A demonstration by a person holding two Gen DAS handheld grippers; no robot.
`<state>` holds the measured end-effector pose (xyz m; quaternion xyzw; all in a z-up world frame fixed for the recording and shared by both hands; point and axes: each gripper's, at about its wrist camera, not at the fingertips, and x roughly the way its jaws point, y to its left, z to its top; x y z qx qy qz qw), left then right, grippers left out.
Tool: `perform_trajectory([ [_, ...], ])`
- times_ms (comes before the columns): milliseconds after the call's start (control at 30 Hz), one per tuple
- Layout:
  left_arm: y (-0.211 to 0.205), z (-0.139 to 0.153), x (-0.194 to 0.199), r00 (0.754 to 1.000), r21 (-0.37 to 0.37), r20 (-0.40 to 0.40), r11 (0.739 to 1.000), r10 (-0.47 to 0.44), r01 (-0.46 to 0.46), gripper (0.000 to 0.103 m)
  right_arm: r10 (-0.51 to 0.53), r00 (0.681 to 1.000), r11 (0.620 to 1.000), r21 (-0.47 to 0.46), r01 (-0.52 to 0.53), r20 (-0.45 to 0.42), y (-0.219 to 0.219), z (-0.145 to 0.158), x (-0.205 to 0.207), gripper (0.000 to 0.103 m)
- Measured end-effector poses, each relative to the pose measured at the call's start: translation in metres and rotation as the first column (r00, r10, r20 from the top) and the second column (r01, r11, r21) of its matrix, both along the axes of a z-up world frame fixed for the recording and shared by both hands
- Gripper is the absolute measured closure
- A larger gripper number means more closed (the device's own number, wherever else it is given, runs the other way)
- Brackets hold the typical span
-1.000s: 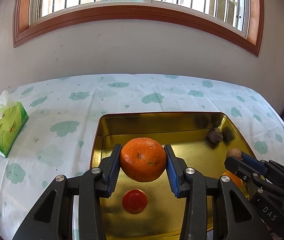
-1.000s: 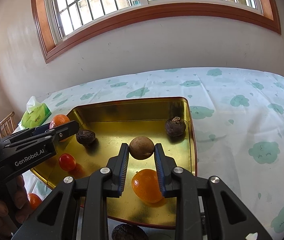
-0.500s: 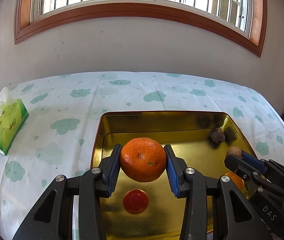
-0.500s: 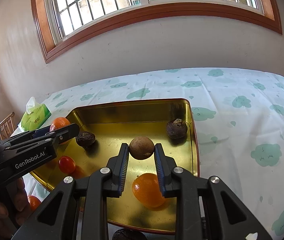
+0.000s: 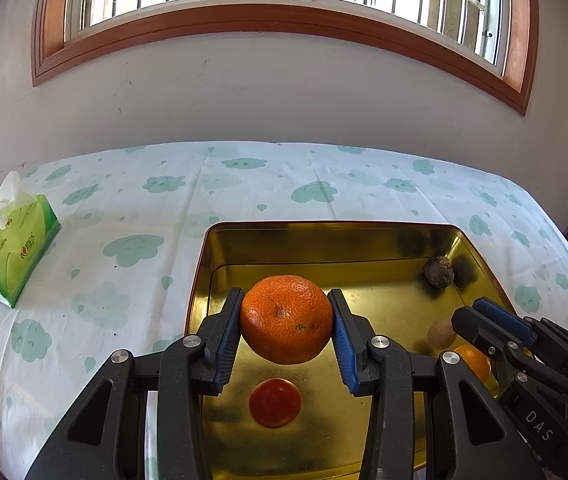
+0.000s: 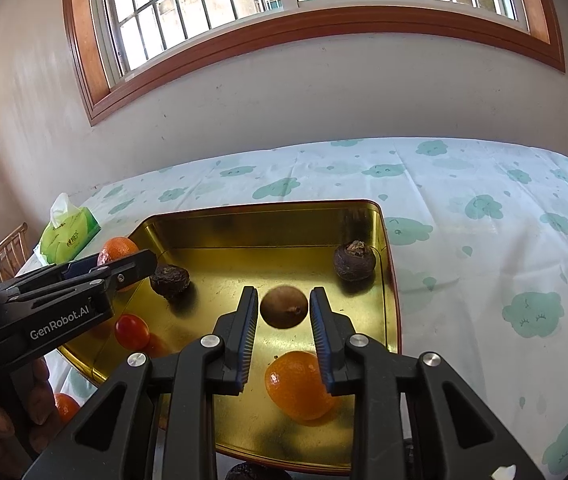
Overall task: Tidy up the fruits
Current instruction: 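Open the right tool to drop the kiwi while the left tool releases the tangerine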
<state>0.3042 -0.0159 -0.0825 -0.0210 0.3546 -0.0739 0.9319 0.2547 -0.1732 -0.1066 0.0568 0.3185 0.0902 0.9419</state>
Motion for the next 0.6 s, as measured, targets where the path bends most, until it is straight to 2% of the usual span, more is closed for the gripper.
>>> perform_trajectory([
  [267,0.001,-0.001,-0.001,1.0,-0.002,-0.006,1.0,0.0,0.0,0.059,-0.002,1.0,1.0,-0.007,0.003,0.006,0.001,0.0,-0.001,0.077],
  [400,0.001,0.005,-0.007,0.999,0.006,0.038,1.0,0.014,-0.014,0.038,-0.003,1.0,1.0,-0.02,0.003,0.018,0.002,0.002,-0.002,0.077],
  [467,0.0,0.01,-0.01,0.998,0.027,0.064,0.999,0.017,-0.019,0.034,-0.007,1.0,1.0,-0.022,0.008,0.025,0.002,0.003,-0.004,0.077],
  [600,-0.002,0.014,-0.013,0.997,0.058,0.073,0.998,0.014,-0.018,0.034,-0.011,0.999,1.0,-0.019,0.011,0.03,0.0,0.004,-0.007,0.076],
])
